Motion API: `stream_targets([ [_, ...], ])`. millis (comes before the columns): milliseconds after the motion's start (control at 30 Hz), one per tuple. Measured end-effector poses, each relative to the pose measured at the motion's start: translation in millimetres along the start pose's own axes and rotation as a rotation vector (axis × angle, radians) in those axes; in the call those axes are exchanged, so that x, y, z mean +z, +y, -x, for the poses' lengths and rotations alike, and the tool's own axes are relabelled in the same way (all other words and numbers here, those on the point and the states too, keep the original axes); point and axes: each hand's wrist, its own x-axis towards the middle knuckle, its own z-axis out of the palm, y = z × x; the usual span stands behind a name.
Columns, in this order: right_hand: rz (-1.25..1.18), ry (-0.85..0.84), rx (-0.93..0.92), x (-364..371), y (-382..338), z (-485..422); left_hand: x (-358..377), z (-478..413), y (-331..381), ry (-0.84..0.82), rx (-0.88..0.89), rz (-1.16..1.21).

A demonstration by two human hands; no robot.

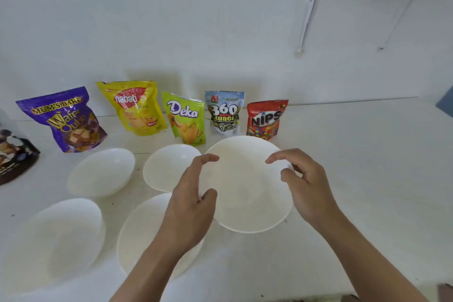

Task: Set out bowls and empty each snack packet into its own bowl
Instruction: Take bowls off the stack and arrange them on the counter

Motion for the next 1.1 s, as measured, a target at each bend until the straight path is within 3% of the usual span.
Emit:
stream_targets([
  [300, 0.059, -0.047, 0.111, -31.2, 61.8, 27.5, 81.1, 24.6, -27.9, -0.001, -0.148, 0.057],
  [600, 0.147, -0.146, 0.224, -24.5, 104.8, 44.8, 96.8, 32.5, -49.3, -0.063, -0.278, 0.044],
  [867, 0.168, -0.190, 0.241, -28.4, 98.5, 41.9, 92.0, 23.8, -53.8, -0.065, -0.237, 0.036],
  [1100, 0.167, -0.141, 0.151, -25.3, 81.6, 32.5, 80.7, 10.0, -51.8, -0.048, -0.137, 0.017],
])
